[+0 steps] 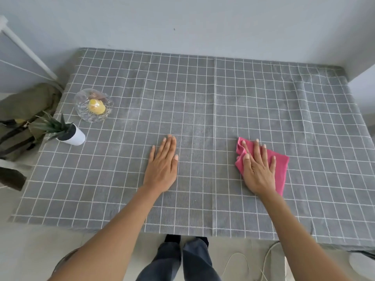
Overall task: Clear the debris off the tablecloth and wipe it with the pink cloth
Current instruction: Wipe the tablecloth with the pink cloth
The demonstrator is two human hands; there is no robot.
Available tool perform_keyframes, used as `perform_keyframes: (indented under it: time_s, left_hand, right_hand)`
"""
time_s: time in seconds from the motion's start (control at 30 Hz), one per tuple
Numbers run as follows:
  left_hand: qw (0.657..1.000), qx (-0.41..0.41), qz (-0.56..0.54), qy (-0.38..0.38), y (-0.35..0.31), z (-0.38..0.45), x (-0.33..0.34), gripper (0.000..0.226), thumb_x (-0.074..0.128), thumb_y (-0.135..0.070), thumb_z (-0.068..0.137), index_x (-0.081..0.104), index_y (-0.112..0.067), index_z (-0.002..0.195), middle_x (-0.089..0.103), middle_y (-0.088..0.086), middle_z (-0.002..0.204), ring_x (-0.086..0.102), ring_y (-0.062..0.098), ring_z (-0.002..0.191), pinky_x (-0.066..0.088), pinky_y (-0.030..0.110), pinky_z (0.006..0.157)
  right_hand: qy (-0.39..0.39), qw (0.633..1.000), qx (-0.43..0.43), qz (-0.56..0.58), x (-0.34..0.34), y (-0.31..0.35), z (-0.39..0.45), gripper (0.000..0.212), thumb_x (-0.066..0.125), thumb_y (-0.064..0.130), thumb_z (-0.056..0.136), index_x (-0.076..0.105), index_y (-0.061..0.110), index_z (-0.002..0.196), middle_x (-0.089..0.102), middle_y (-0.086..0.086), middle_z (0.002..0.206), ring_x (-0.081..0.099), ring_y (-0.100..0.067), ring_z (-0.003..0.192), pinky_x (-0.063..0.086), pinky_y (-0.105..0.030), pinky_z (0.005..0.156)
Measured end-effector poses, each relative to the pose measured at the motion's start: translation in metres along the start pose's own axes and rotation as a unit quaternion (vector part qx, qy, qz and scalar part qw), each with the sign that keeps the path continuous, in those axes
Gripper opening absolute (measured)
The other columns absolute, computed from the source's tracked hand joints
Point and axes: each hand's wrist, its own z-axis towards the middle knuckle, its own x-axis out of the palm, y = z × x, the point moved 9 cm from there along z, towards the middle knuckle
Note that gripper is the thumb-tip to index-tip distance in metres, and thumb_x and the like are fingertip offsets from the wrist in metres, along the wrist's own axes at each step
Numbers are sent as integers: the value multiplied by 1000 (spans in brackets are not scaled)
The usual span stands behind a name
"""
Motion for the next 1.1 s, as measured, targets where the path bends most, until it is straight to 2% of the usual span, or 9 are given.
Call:
perform_keyframes:
  time_s: [0.17, 0.27, 0.33, 0.43, 0.5, 0.6, 0.77, 0.9, 1.1]
  left_hand:
    - [999, -16, 37, -16, 32, -20, -7, 58, -4, -42, 97, -8, -21, 151, -14, -6, 158, -15, 8, 144, -13, 40, 118]
    - [999, -16, 39, -23, 32, -22, -8, 58, -3, -42, 97, -5, -22, 151, -13, -7, 158, -13, 8, 145, -11, 42, 118]
    - [998, -18, 45, -27, 31, -21, -9, 58, -2, -41, 97, -4, -22, 151, -12, -8, 158, -13, 8, 145, -10, 42, 118]
    - [998, -13, 45, -31, 31, -22, -10, 58, -1, -40, 97, -3, -21, 152, -11, -8, 158, -11, 8, 145, -10, 41, 118]
    - [999, -13, 44, -29, 32, -22, -9, 58, -2, -40, 97, -4, -22, 151, -11, -8, 158, -11, 8, 145, -10, 41, 118]
    - [998, -12, 47, -26, 33, -23, -8, 57, -4, -40, 97, -6, -22, 151, -13, -7, 158, -13, 9, 145, -11, 42, 118]
    - [998, -14, 53, -25, 33, -22, -7, 57, -3, -40, 97, -7, -22, 151, -15, -7, 158, -13, 9, 145, -12, 41, 118]
    - [998, -18, 52, -19, 33, -23, -6, 57, -4, -40, 96, -8, -22, 151, -15, -7, 158, -13, 10, 145, -12, 41, 118]
    - [999, -33, 43, -5, 31, -24, -6, 60, -6, -41, 94, -10, -21, 150, -18, -7, 156, -17, 9, 144, -12, 40, 117]
  right_hand:
    - [54, 993, -97, -28, 32, 74, -28, 57, -16, 55, 88, -16, 50, 145, -27, 10, 156, -30, -14, 142, -21, -46, 114]
    - [81, 981, -171, -52, 58, 126, -54, 55, -17, 52, 91, -19, 48, 145, -32, 10, 153, -34, -14, 140, -22, -47, 114]
    - [77, 976, -194, -55, 69, 144, -65, 54, -13, 49, 93, -15, 49, 146, -29, 13, 154, -34, -11, 140, -21, -45, 115]
    - [65, 975, -202, -59, 68, 141, -64, 49, -2, 44, 99, -13, 50, 146, -26, 14, 156, -31, -8, 141, -19, -44, 116]
    - [53, 977, -194, -74, 59, 123, -55, 48, -2, 45, 100, -18, 50, 145, -28, 14, 155, -31, -9, 141, -19, -44, 116]
    - [25, 987, -132, -90, 37, 76, -33, 50, -9, 51, 96, -23, 49, 144, -30, 10, 155, -30, -13, 141, -16, -46, 117]
    - [10, 997, -61, -54, 21, 35, -13, 53, -10, 53, 92, -15, 52, 145, -19, 12, 159, -22, -11, 145, -17, -44, 116]
    - [15, 996, -77, -46, 27, 54, -20, 55, -12, 53, 90, -15, 51, 145, -22, 12, 158, -25, -11, 143, -18, -46, 116]
    - [45, 979, -190, -65, 55, 131, -36, 51, -4, 47, 97, -13, 48, 148, -26, 10, 156, -28, -14, 143, -18, -47, 116]
